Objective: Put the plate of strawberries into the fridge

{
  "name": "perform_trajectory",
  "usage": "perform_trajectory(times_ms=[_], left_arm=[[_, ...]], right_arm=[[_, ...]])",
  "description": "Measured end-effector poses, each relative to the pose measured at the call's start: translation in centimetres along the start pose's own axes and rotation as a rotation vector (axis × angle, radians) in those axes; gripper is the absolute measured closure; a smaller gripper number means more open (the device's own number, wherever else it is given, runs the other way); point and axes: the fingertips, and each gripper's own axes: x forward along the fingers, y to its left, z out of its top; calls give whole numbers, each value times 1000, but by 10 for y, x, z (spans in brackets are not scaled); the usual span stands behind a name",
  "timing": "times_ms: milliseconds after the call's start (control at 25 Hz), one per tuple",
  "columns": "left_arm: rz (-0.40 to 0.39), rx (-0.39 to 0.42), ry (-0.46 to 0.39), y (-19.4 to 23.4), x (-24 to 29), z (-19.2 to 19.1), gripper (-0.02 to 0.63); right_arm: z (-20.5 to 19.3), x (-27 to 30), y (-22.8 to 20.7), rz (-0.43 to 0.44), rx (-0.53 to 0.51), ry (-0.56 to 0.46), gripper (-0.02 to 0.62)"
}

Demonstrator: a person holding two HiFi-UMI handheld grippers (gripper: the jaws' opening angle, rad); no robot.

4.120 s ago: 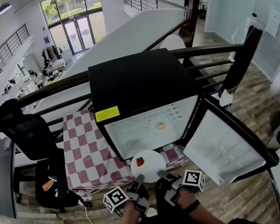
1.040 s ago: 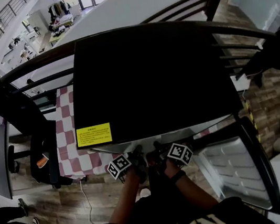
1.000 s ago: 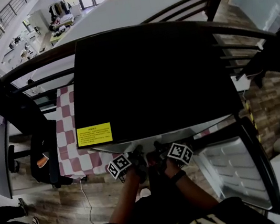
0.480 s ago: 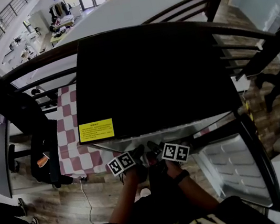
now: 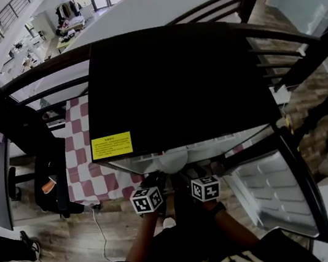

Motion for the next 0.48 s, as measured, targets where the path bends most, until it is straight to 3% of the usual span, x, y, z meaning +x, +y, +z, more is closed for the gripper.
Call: perform_trajectory(times_ms=[80,160,360,480], left_arm=[[0,113,-1,-6,-3,-5,485],[7,168,11,-8,-4,-15,485],[11,240,33,-9,3,-32,489],[24,249,33,-13,7,-30,538]], right_arm=[[-1,-2,2,6,-50,-27,278],[-4,-4,5,5,-117,-44,292],[-9,1,9,-13,-215,-51,382],[-8,5,11,-21,-232,-50,439]])
